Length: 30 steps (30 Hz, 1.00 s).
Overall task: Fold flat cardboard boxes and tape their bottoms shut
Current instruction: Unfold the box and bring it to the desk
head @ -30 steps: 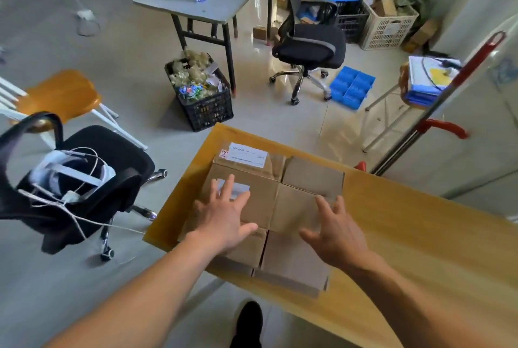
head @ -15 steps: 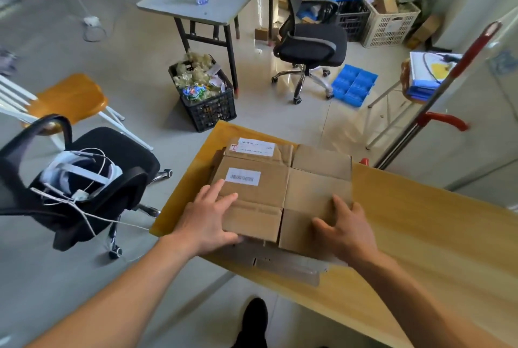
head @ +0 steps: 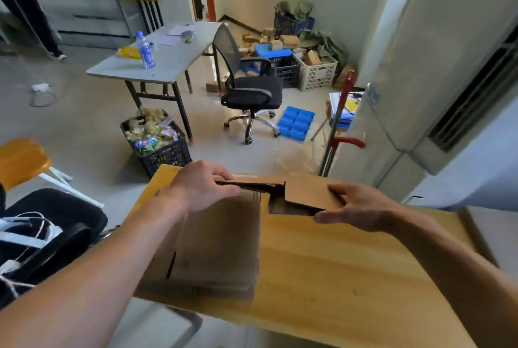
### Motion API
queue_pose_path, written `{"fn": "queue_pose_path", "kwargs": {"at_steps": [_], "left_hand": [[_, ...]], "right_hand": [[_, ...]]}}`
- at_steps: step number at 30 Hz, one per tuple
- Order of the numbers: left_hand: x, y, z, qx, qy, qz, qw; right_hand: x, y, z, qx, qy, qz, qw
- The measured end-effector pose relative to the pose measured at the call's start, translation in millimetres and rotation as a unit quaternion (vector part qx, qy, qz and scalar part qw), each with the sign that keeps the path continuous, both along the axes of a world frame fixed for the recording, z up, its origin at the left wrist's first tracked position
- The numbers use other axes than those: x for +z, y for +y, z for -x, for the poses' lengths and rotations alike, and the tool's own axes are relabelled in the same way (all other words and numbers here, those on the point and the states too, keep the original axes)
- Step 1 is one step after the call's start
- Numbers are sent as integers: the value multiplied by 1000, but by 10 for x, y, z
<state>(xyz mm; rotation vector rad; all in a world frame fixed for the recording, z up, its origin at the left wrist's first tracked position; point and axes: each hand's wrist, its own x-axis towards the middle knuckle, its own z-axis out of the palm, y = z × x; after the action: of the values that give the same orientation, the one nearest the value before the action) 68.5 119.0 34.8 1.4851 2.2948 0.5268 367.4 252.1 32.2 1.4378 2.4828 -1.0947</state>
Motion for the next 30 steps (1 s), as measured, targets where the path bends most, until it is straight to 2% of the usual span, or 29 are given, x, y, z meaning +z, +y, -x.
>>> {"fn": "queue_pose_path", "kwargs": {"at_steps": [4,7,12,15,16,18,20,22,24,28,30], "left_hand": [[106,404,-506,-88,4,1,996],[129,664,-890,-141,-4,2,990],[-38,1059,-1421,-175,-53,-42,982],[-194,1227,-1755,-111,-114,-71,985],[-228,1273,-1864,-75,-144,-84,983],[-281,1359,-2044,-16,-184,-102,978],[-322,1418,-2168,-4,-169,-108,980],[-361,1430,-2264,-20,-129,-113,985],[-430,1392,-2363,-50,-107,-102,988],[-573,1263,-2648,-150,-116,-32,981],[-529,1271,-2862,-190,-97,-34,976]], "right_hand": [[129,13,-642,-64,-21,5,998],[211,-64,-1090,-113,34,89,989],[108,-289,-1663,-245,103,254,930],[-110,-428,-1825,-343,145,295,880],[-178,-454,-1820,-369,146,289,871],[-288,-458,-1737,-391,94,224,888],[-349,-424,-1637,-402,4,100,910],[-353,-396,-1580,-422,-33,-16,906],[-336,-430,-1582,-445,-15,-53,894],[-331,-575,-1756,-481,29,-70,874],[-289,-632,-1964,-507,51,-78,857]]}}
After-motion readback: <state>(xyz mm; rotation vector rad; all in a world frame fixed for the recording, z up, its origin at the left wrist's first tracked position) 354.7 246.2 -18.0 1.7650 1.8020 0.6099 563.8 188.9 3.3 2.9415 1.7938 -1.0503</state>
